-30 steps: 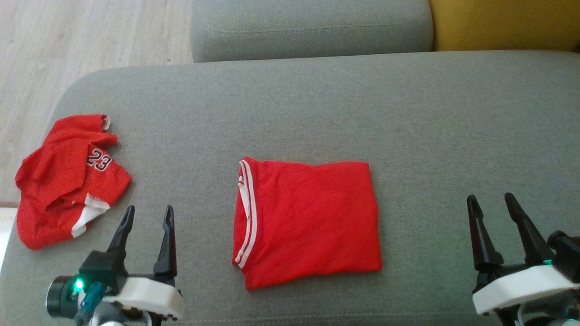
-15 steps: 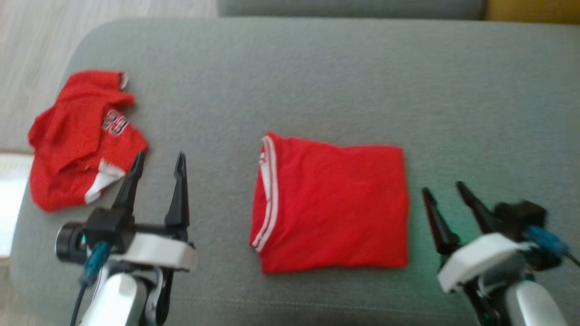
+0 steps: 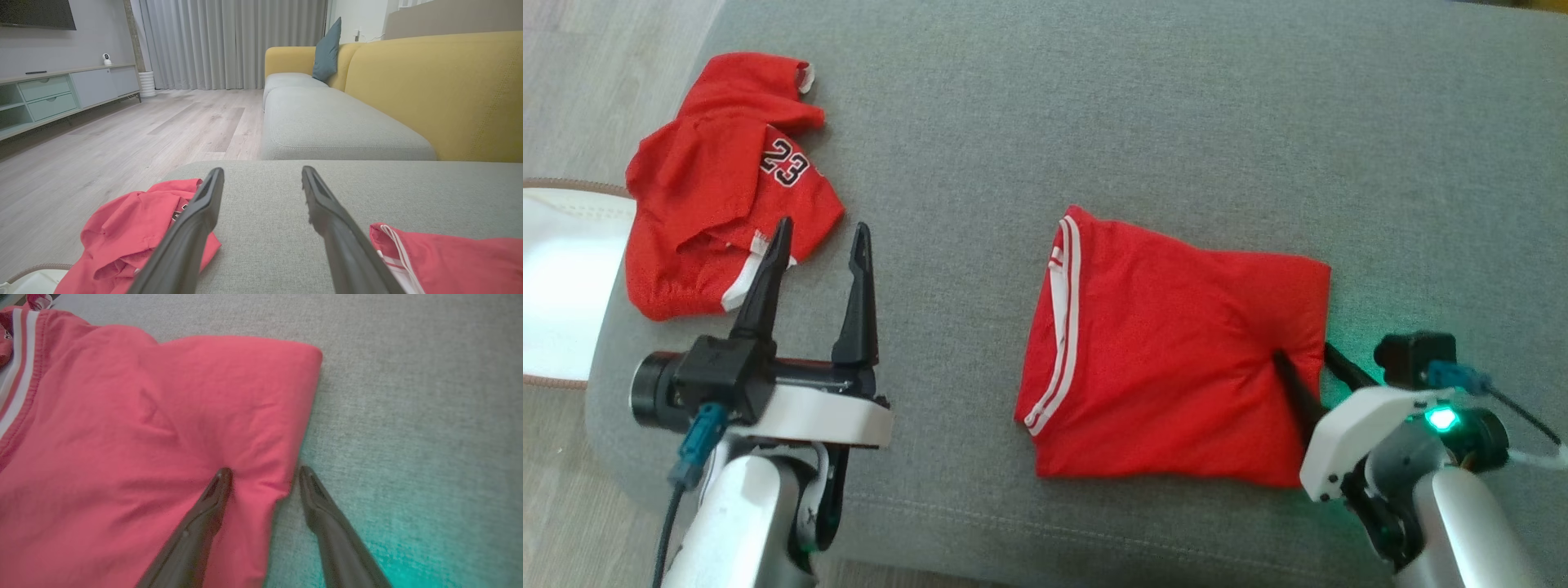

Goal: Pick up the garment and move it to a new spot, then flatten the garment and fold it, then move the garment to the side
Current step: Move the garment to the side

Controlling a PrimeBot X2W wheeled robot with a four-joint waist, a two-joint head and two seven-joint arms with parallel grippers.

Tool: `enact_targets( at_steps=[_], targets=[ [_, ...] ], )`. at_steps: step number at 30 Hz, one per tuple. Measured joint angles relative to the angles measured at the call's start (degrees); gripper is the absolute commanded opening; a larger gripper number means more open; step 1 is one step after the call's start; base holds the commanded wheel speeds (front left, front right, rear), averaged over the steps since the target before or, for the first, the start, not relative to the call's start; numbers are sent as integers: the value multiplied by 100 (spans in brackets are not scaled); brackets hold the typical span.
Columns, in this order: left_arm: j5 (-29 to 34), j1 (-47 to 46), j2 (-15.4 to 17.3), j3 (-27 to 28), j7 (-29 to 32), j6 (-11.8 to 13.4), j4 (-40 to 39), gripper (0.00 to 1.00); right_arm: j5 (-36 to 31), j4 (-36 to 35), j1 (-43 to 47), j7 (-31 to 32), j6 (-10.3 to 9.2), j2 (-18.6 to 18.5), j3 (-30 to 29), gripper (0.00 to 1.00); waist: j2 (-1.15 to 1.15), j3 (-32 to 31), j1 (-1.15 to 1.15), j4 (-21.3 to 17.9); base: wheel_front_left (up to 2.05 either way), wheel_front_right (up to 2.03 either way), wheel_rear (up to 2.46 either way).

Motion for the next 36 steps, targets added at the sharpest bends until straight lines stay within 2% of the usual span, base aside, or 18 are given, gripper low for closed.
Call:
enact_targets(
  at_steps=[1, 2, 7, 12, 17, 21, 27, 36],
  targets=[
    [30, 0, -31, 41, 0, -42, 0, 100, 20, -9, -41, 77, 0, 18, -4, 2, 0, 7, 0, -3, 0, 0, 0],
    [42, 0, -59, 82, 0, -63, 0, 100, 24, -21, -78, 174, 0, 22, -3, 0, 0, 10, 0, -12, 0, 0, 0],
    [152, 9, -82, 209, 0, -127, 0, 100, -167, -264, -87, 246, 0, 22, 138, 0, 0, 8, 1, -146, 0, 0, 0],
    [231, 26, -78, 309, -1, -200, -40, 100, -363, -721, -26, 137, 0, -9, 187, 0, 0, -12, 0, -462, 0, 0, 0],
    [286, 134, -65, 313, -1, -309, -100, 100, -380, -1007, 79, 92, 0, -58, 115, 0, 0, -24, 0, -924, 0, 0, 0],
    [378, 141, -30, 286, -1, -411, -123, 100, -341, -1072, 16, -16, 0, -137, -10, 0, 0, 1, 0, -1472, 0, 0, 0],
    [444, -82, 29, 125, -1, -545, -127, 100, -234, -856, -472, -234, 0, -342, -573, 0, 0, 152, 0, -1997, 0, 0, 0],
    [587, -575, 53, -116, 10, -700, -254, 100, -235, -641, -1700, -398, 0, -772, -1714, 0, 0, 729, 1, -2277, 0, 0, 0]
  ],
)
